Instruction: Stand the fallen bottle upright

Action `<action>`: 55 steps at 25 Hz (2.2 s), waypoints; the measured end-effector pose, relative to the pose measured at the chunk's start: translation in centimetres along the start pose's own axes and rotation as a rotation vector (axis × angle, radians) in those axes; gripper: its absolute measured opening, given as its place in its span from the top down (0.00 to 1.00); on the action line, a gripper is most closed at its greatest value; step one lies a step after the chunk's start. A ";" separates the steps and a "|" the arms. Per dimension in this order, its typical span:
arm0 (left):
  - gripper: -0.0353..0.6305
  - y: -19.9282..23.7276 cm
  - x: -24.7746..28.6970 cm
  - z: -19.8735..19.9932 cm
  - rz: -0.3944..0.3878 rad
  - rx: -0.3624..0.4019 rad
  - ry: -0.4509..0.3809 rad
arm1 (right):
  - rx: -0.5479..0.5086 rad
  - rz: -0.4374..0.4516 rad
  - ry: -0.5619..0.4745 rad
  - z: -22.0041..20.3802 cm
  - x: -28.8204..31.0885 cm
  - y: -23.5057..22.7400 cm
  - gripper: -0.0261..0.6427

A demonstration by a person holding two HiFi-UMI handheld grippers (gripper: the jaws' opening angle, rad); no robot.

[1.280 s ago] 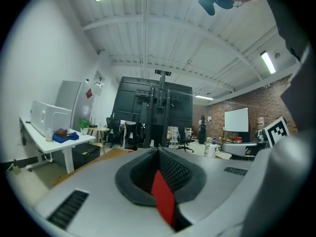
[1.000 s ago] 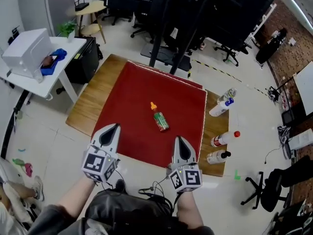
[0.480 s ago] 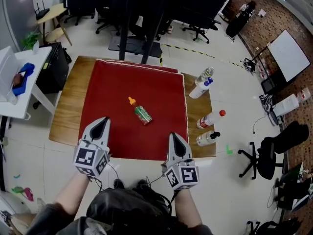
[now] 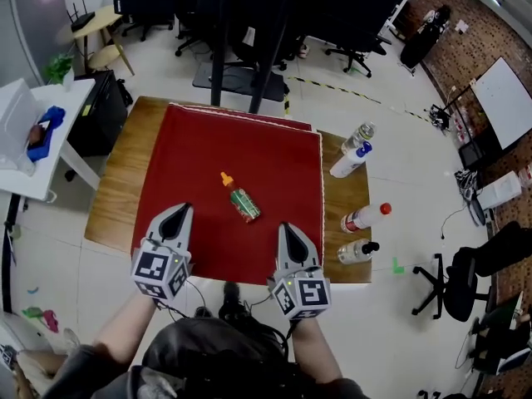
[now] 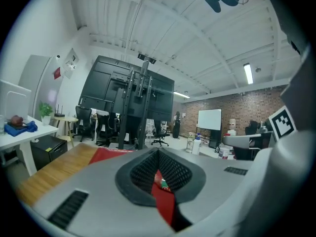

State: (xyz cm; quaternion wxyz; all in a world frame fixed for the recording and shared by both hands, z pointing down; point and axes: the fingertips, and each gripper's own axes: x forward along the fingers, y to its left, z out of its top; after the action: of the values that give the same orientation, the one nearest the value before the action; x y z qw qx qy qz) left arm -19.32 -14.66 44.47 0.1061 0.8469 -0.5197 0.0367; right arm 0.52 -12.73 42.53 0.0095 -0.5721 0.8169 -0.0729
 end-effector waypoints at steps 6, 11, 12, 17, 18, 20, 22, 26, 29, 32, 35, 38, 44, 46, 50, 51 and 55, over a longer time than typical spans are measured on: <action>0.91 1.1 3.5 0.0 0.054 0.007 0.024 | 0.041 0.078 0.135 -3.0 5.4 -1.4 0.97; 0.91 1.9 6.4 -0.6 0.071 0.003 0.050 | 0.078 0.153 0.332 -7.0 9.2 -2.1 0.96; 0.91 2.1 6.8 -0.8 0.072 0.002 0.058 | 0.080 0.176 0.379 -7.8 9.9 -2.0 0.96; 0.91 3.4 9.0 -1.7 0.088 -0.018 0.096 | 0.025 0.241 0.500 -9.8 13.0 -2.1 0.92; 0.91 3.7 9.4 -2.0 0.093 -0.024 0.105 | 0.022 0.255 0.521 -10.1 13.6 -2.1 0.91; 0.91 4.3 10.2 -2.7 0.107 -0.034 0.127 | 0.014 0.287 0.564 -10.8 14.6 -2.0 0.86; 0.91 4.7 11.1 -3.3 0.117 -0.043 0.154 | 0.002 0.317 0.603 -11.5 15.6 -1.9 0.81; 0.91 5.3 12.5 -4.4 0.128 -0.065 0.201 | -0.015 0.362 0.669 -12.4 17.3 -1.7 0.77; 0.91 6.2 13.6 -5.1 0.133 -0.075 0.227 | -0.021 0.392 0.759 -13.5 18.7 -1.4 0.75; 0.91 7.1 14.7 -5.6 0.139 -0.086 0.245 | -0.026 0.433 0.839 -14.5 20.2 -0.9 0.74; 0.91 8.2 15.5 -6.4 0.146 -0.101 0.264 | -0.061 0.465 0.889 -15.5 21.6 -0.4 0.69; 0.91 9.0 16.2 -7.6 0.153 -0.122 0.308 | -0.075 0.487 0.930 -16.6 22.7 0.1 0.61; 0.91 10.1 17.4 -9.0 0.150 -0.152 0.384 | -0.100 0.508 0.997 -18.1 24.4 0.7 0.50; 0.91 10.5 17.9 -9.4 0.149 -0.160 0.408 | -0.123 0.510 1.030 -18.9 25.0 0.7 0.47; 0.91 11.2 18.5 -10.2 0.149 -0.176 0.444 | -0.142 0.490 1.068 -20.1 26.5 0.8 0.47; 0.91 11.3 18.7 -10.4 0.150 -0.178 0.449 | -0.150 0.486 1.076 -20.3 26.9 0.8 0.47; 0.91 11.8 19.4 -11.0 0.151 -0.184 0.465 | -0.197 0.494 1.109 -21.3 28.1 1.4 0.47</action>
State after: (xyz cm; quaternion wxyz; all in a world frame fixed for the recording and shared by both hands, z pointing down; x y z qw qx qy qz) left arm -20.39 -34.29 60.23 0.2964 0.7613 -0.5441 0.1909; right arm -12.56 -36.24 65.32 -0.4533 -0.2407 0.8115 -0.2794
